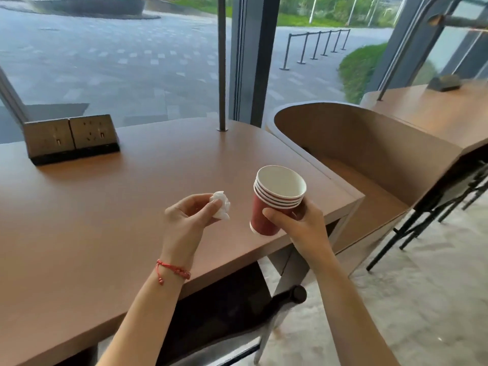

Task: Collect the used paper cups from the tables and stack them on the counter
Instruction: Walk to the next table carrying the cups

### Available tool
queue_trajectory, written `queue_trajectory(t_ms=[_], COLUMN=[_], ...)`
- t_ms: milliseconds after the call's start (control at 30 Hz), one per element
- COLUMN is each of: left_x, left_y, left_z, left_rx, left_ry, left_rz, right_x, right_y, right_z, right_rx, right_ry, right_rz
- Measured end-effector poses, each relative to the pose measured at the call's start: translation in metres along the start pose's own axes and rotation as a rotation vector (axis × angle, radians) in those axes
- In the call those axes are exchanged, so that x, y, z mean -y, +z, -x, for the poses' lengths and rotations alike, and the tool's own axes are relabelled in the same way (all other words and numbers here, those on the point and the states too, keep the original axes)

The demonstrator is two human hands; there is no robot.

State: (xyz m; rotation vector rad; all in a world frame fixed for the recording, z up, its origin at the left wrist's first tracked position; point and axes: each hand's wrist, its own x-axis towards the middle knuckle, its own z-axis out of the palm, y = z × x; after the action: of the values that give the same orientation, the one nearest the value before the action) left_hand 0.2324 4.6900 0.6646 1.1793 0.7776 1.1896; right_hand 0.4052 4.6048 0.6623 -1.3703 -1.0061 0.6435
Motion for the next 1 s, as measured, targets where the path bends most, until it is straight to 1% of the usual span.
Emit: queue_trajectory(t_ms=[200,367,567,733,800,1000], left_x=[0.017,0.037,0.071,0.1,0.111,0.134], left_y=[0.065,0.14,0.258,0.353,0.386,0.466], left_z=[0.014,0.045,0.105,0.165,0.188,0.234], left_rx=[0.129,0.263,0.463,0.638,0.702,0.876], left_ry=[-0.015,-0.022,-0.037,-0.119,-0.172,-0.211], left_rz=[-0.067,-0.133,-0.187,-0.146,-0.12,-0.165], right_x=[0.003,-0.006,-0.015,-0.021,-0.024,-0.026], right_y=[-0.068,-0.145,-0.26,-0.35,-0.381,-0.456], right_z=[0.029,0.068,0.135,0.2,0.224,0.278], right_rx=[-0.152,-0.281,-0.512,-0.695,-0.771,-0.963], right_ry=[-0.017,0.005,0.041,0.1,0.121,0.188], right_rz=[0.0,0.021,0.031,0.026,0.035,0.068])
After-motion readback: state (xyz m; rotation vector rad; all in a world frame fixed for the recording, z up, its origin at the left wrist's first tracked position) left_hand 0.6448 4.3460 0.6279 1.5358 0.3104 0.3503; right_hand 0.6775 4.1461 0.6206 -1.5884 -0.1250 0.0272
